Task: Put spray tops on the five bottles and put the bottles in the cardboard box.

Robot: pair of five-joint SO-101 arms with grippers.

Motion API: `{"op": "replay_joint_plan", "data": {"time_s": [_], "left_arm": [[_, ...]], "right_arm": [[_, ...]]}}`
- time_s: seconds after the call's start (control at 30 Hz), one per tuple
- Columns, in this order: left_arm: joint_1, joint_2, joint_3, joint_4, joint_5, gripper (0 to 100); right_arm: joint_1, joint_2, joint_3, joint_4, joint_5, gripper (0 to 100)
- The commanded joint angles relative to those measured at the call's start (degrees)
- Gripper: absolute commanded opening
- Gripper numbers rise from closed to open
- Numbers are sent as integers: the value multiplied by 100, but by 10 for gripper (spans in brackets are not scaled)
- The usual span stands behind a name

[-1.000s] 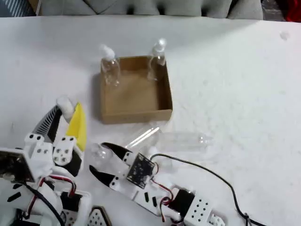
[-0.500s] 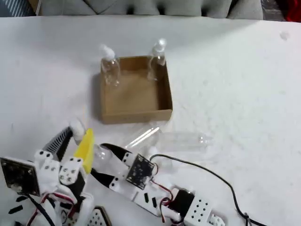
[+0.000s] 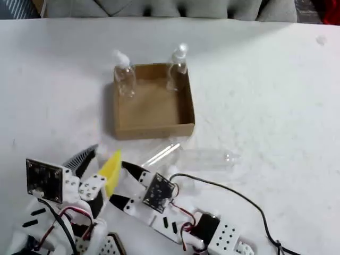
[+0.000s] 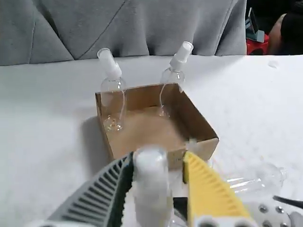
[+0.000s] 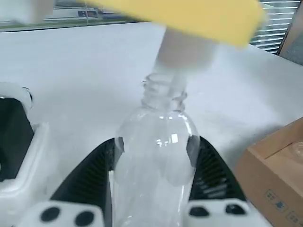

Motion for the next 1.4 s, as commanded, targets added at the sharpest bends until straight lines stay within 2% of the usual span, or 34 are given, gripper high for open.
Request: {"op": "replay_joint_plan", "data": {"time_s": [0.0,0.17,0.37,0.67,0.77,0.87,1.03,1.17,1.37], "left_arm": [[48,-40,-97,123,-35,183],[48,-40,-211,290,-70,188],[22,-40,-993,440,-79,188],[-1147,-13,-1829,360,-79,184],[-1279,-13,-1451,62,-79,145],[-1305,-13,-818,-281,-79,19],[-1226,-40,-62,-633,-70,43],[-453,-40,281,-853,-70,22],[1692,-40,659,-870,-185,22]], "right_arm": [[-22,-101,70,13,88,15],[224,-101,70,-13,88,15],[523,-110,35,-31,88,15],[1543,-110,-325,4,44,15],[1807,-110,-440,13,35,15],[2088,-92,-607,84,-413,15],[2624,-101,-1108,699,-826,15],[3046,-66,-1371,585,-1301,15],[3389,-57,-1793,470,-1767,15]]}}
